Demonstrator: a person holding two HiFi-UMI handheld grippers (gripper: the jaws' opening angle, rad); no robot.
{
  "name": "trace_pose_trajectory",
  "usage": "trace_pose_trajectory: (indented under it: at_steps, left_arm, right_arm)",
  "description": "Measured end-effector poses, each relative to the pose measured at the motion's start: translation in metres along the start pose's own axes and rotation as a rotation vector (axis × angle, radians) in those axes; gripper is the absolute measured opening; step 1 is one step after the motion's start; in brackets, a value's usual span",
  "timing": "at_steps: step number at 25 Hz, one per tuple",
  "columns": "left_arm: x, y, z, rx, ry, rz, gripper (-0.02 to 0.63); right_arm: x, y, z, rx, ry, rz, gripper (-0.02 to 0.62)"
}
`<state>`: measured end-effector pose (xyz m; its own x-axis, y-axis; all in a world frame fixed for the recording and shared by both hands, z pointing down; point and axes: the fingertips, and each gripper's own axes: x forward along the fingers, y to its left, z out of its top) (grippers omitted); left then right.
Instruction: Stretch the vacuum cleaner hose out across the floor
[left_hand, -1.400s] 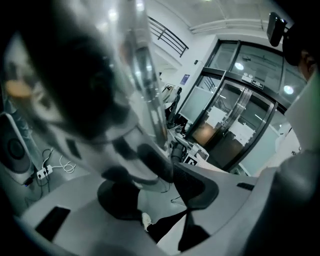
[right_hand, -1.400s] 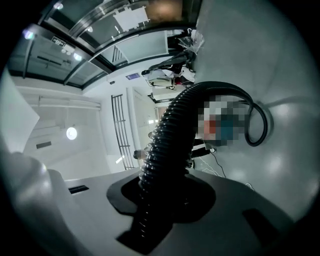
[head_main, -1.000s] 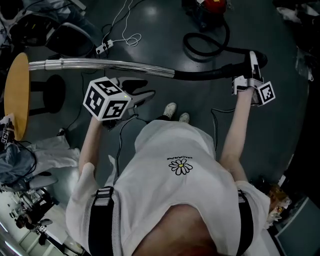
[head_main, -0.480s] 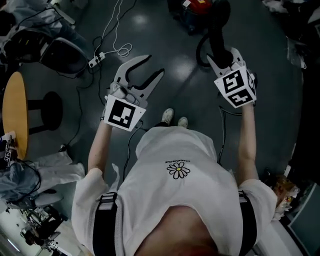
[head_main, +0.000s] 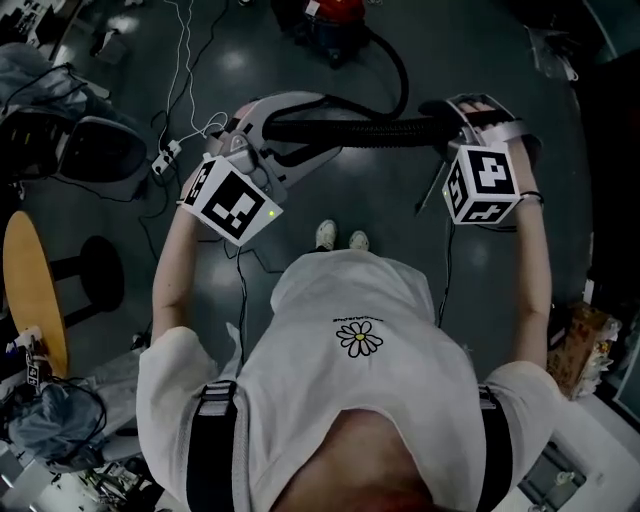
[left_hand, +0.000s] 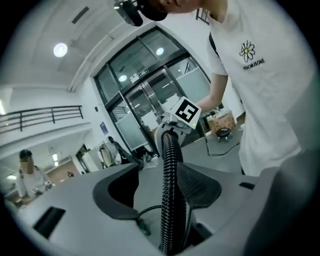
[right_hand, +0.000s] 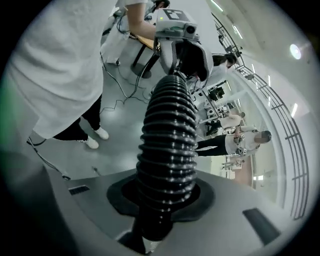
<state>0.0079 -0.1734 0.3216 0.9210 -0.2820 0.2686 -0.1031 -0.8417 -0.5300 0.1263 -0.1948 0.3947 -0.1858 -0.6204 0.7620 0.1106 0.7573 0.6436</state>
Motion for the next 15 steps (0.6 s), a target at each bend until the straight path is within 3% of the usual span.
trace_pose_trajectory:
  at_steps: [8, 10, 13, 15]
  left_arm:
    - [0.002, -0.047, -0.007, -0.176, 0.062, -0.242, 0.221]
    - [0.005, -0.051, -0.010, -0.117, 0.107, -0.229, 0.222]
    - [0.015, -0.048, -0.028, 0.079, 0.273, -0.164, 0.222]
    - [0.020, -0.057, -0.040, 0.108, 0.365, -0.207, 0.221]
  right_arm:
    - [-0.012, 0.011, 0.027, -0.021, -0.101, -0.077, 0.127]
    - [-0.022, 0.003, 0.045, -0.049, -0.133, -0.099, 0.127]
    - [-0.041, -0.013, 0.066, -0.116, -0.141, -0.149, 0.127]
    - [-0.048, -0.025, 0.075, -0.157, -0.135, -0.182, 0.127]
